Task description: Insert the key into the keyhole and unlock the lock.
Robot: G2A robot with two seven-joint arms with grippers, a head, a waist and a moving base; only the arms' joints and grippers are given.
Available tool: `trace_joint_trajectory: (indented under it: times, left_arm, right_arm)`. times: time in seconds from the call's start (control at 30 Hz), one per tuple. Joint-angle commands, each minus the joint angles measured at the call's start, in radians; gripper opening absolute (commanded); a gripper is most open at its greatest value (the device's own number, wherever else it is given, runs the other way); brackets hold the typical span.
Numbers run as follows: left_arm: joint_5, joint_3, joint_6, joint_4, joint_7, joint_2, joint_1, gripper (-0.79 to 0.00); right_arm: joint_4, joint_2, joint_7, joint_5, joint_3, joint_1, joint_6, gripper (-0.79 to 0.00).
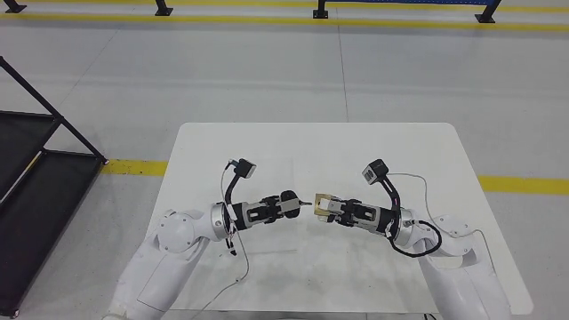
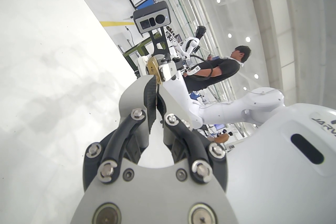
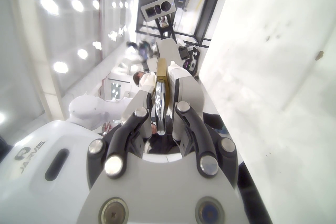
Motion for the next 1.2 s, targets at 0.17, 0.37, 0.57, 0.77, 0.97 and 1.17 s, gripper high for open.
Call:
trace_joint_trajectory:
  times: [0.17,0.37,0.57,0.77,0.97,1.17]
  left_arm:
    - [-0.016,0.016,-0.001,0.018,0.002,0.003,-0.013,-0.785]
    - [-0.035,0.025,-0.003,0.028,-0.003,0.005,-0.023,-0.785]
    - [-0.042,0.034,-0.001,0.038,0.0,0.008,-0.033,-0.785]
    - [-0.045,0.046,-0.001,0.047,0.004,0.01,-0.042,-0.785]
    - [-0.051,0.055,-0.001,0.051,0.005,0.012,-0.049,-0.785]
    - [-0.053,0.06,-0.004,0.053,0.005,0.014,-0.052,-0.785]
  right_arm:
    - [0.0,0.0,0.0,0.0,0.0,0.0,0.0,-0.785]
    - [0.0,0.0,0.0,0.0,0.0,0.0,0.0,-0.785]
    - [0.0,0.0,0.0,0.0,0.0,0.0,0.0,-0.785]
    - [0.0,0.0,0.0,0.0,0.0,0.0,0.0,-0.785]
    - [0.0,0.0,0.0,0.0,0.0,0.0,0.0,-0.785]
    - [0.0,0.0,0.0,0.0,0.0,0.0,0.0,-0.785]
